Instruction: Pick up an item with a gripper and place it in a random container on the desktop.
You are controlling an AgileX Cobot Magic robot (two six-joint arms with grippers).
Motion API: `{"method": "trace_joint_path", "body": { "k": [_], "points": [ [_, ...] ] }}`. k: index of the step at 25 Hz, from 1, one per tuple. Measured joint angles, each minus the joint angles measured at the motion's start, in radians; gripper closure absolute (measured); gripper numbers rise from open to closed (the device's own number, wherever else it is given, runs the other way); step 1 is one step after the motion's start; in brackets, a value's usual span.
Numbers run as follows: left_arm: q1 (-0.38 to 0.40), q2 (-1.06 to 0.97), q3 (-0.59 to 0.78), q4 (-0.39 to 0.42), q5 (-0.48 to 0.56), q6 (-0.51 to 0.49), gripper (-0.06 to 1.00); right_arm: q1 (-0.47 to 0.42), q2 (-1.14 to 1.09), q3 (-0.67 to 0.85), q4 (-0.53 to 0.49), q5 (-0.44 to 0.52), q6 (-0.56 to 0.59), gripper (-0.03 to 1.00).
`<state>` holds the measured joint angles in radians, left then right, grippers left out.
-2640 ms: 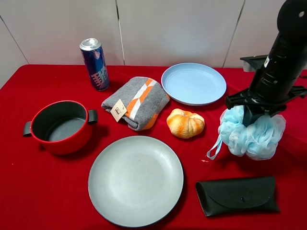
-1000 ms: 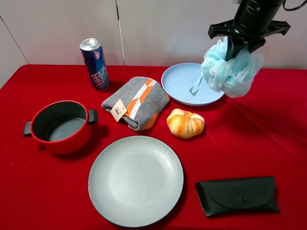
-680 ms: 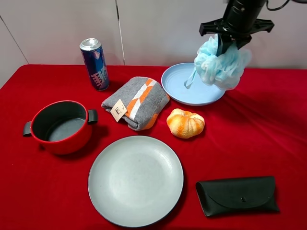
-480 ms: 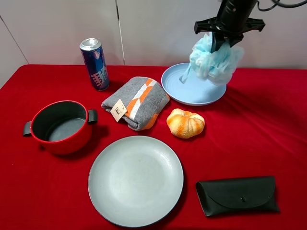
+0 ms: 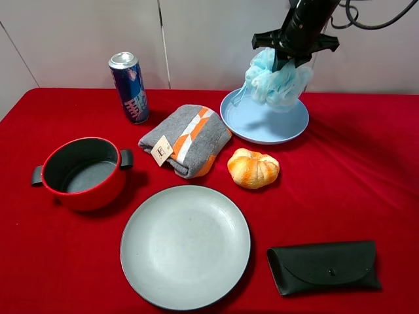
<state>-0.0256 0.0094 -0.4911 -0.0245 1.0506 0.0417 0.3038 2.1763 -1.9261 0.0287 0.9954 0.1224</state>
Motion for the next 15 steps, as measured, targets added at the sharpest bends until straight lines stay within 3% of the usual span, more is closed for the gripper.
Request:
{"method": "trace_joint_path", "body": {
  "k": [15],
  "points": [
    [0.0,0.0,0.0,0.0,0.0,0.0,-0.03,0.0,0.05,0.0,0.053,-0.042,0.002,0.82]
  ]
}}
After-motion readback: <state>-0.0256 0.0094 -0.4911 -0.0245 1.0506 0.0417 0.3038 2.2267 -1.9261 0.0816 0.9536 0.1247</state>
